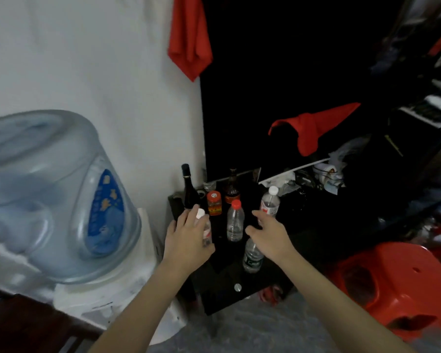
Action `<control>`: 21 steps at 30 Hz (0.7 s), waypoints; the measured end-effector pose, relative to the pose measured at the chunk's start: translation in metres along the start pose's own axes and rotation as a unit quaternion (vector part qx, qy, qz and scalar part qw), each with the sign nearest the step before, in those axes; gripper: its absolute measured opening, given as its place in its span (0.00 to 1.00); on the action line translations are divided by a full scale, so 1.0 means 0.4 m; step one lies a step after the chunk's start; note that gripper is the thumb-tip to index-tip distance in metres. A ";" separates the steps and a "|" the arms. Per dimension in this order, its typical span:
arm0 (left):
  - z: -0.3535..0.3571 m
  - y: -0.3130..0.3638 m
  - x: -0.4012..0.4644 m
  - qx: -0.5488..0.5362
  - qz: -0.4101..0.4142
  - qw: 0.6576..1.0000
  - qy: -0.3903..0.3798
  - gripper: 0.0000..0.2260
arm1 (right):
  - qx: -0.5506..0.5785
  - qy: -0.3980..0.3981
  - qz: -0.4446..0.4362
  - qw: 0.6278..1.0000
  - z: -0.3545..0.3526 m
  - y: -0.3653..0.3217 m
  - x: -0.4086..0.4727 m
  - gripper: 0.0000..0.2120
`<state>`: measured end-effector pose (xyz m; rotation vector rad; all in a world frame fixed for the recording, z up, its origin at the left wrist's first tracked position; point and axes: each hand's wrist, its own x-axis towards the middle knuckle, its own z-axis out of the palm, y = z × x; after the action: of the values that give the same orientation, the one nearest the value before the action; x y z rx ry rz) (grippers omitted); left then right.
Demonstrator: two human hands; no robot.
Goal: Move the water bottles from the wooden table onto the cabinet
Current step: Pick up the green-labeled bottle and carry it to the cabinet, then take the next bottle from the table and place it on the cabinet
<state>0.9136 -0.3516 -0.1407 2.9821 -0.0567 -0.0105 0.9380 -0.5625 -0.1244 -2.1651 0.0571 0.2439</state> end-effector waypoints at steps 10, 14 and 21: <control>-0.143 -0.239 -0.302 0.044 -0.085 0.991 0.096 0.36 | -0.236 -0.073 -0.206 0.947 0.259 -0.235 -0.185 0.33; -0.156 -0.338 -0.457 0.051 -0.139 0.984 0.100 0.35 | -0.277 -0.110 -0.265 0.917 0.374 -0.305 -0.287 0.34; -0.167 -0.472 -0.725 0.039 -0.281 0.955 0.092 0.35 | -0.294 -0.195 -0.387 0.852 0.581 -0.427 -0.447 0.34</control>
<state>0.6314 -0.1437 -0.1034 2.9460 0.8254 0.2055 0.7499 -0.2835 -0.0792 -2.4788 -1.2452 0.2374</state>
